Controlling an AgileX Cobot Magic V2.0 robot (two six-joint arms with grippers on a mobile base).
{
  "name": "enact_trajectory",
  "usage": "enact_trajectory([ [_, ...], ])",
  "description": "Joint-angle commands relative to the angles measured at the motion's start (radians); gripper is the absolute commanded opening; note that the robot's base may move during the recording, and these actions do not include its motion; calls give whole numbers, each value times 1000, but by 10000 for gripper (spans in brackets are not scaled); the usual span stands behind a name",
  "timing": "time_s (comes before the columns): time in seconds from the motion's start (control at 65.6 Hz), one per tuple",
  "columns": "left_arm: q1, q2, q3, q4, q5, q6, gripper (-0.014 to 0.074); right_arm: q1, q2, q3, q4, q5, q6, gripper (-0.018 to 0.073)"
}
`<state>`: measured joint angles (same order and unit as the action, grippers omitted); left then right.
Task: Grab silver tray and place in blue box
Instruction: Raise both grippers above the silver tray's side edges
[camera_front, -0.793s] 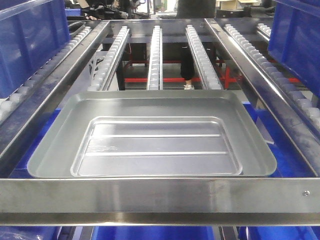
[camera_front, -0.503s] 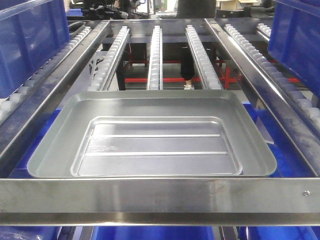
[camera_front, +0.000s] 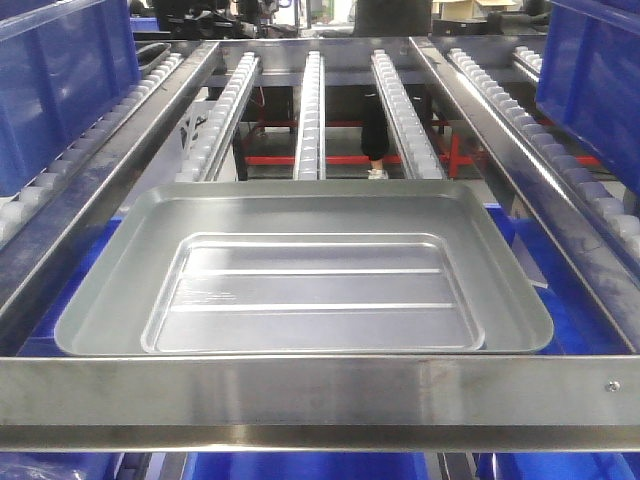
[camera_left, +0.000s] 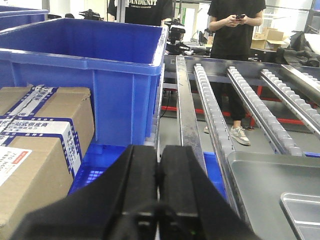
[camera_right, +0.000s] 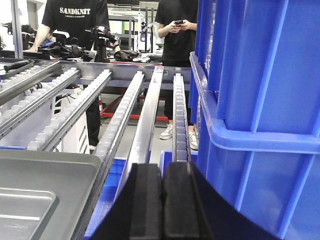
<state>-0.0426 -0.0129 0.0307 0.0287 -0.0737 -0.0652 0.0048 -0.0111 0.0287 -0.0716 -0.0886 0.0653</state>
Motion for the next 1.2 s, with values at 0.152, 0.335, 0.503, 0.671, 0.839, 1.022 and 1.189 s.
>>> enact_trajectory([
  [0.152,0,-12,18,-5,-88,1,-8,-4,-20,-19,-9,-88,-1,57],
  [0.335,0,-4,-96,-5,74,1,-8,-4,-10,-102,-3,26,0,57],
  [0.503,0,106,-327,-5,388,1,-8,-4,129,-285,56,300,0,57],
  [0.671,0,335,-520,-11,624,1,-8,-4,403,-455,57,471,0,57],
  [0.839,0,588,-645,-46,872,1,-8,-4,691,-617,57,724,-1,57],
  [1.022,0,784,-670,-163,925,1,-8,-4,921,-679,66,805,-1,57],
  [1.189,0,916,-670,-230,857,1,-8,-4,1037,-683,176,780,-1,57],
])
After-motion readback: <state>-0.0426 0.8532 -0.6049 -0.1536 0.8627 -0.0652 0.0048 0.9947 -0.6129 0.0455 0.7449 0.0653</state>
